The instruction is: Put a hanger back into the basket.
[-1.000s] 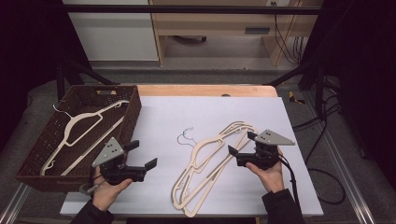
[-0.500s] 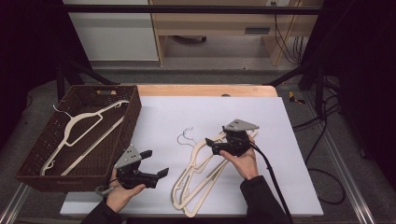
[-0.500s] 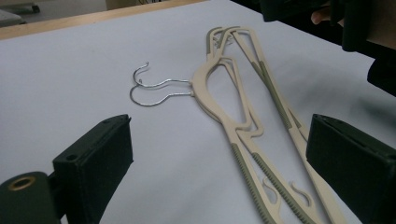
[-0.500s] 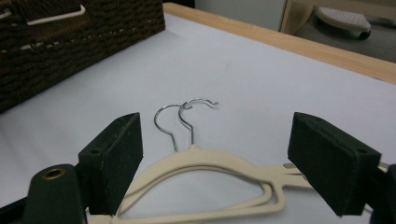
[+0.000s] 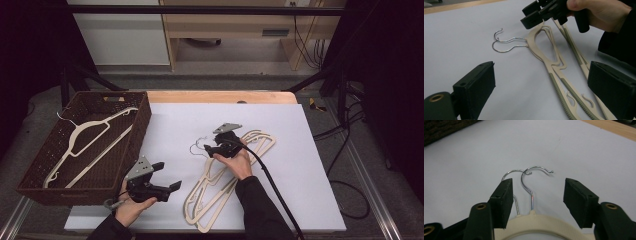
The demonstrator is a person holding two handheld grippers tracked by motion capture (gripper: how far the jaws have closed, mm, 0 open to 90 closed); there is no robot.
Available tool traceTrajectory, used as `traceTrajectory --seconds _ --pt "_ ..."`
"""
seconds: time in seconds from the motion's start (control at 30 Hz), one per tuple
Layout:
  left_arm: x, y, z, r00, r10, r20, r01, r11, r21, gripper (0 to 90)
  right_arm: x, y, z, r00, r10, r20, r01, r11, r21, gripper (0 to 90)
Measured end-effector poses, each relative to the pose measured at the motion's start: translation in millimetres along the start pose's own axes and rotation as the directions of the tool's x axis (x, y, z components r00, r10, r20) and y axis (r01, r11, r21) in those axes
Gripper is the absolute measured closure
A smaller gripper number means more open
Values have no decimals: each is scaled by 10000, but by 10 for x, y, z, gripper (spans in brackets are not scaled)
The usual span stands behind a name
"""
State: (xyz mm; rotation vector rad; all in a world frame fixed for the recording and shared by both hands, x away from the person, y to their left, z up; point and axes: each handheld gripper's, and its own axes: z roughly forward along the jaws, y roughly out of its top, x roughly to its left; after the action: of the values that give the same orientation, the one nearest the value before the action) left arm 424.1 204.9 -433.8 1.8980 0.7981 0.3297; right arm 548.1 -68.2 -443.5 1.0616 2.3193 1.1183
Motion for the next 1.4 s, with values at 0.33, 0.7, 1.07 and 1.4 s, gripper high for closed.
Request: traceTrajectory --seconds 0.33,0.7,1.07,1.4 --pt "11 2 -11 10000 -23 33 24 10000 -86 68 11 -35 298 10000 44 -10 -43 9964 851 599" --pt "3 5 -8 10000 37 66 -37 10000 -44 68 19 -94 373 9996 -172 -230 203 9894 1435 821" --pt "-6 1 -3 10000 -11 98 11 10000 16 68 12 -88 348 9992 258 -292 -213 9891 1455 891" --pt "-49 46 63 9998 -104 182 100 9998 172 80 54 43 -9 9980 -125 -620 139 9997 220 893"
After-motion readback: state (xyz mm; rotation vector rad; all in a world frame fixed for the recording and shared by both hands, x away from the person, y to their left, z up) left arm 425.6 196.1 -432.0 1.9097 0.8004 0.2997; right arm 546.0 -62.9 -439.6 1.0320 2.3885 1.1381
